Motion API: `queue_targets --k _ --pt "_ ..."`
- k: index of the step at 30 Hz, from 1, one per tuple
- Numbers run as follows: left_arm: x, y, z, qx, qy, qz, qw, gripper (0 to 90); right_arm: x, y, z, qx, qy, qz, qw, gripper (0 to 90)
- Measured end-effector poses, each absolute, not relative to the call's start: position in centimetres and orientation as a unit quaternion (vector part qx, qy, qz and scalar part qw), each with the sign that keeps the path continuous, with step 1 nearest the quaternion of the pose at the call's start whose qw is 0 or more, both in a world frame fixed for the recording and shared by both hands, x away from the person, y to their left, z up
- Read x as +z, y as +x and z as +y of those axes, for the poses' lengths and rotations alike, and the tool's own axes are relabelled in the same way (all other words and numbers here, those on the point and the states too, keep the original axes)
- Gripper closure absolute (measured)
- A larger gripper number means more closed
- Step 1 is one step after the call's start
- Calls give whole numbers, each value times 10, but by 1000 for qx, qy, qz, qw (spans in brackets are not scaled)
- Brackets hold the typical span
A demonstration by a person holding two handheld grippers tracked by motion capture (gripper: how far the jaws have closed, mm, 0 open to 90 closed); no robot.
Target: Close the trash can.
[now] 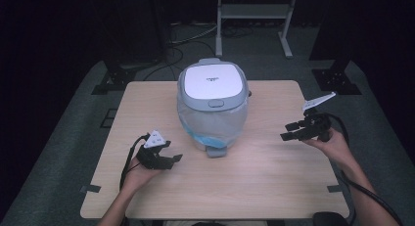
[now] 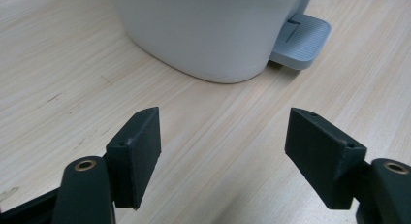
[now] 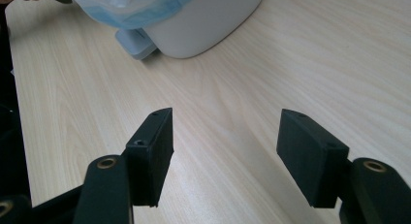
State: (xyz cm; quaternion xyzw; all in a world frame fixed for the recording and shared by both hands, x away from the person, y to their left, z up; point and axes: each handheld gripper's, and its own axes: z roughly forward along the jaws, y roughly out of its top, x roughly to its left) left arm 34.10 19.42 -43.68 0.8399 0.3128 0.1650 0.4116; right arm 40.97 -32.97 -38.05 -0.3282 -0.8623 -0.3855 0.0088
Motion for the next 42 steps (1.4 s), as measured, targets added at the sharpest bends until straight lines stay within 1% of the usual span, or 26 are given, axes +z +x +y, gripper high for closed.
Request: queue_targets --k 8,21,31,42 --pt "-437 338 205 171 836 323 410 258 -391 403 -331 -385 -331 -861 10 366" --pt "-433 335 236 187 814 363 413 202 -402 386 -332 -389 -328 -861 0 364" --pt "-429 332 256 201 797 387 418 190 -411 374 -334 -393 -331 -858 -2 359" --pt "-440 329 263 198 795 400 412 189 -420 356 -338 -401 -333 -853 -9 334"
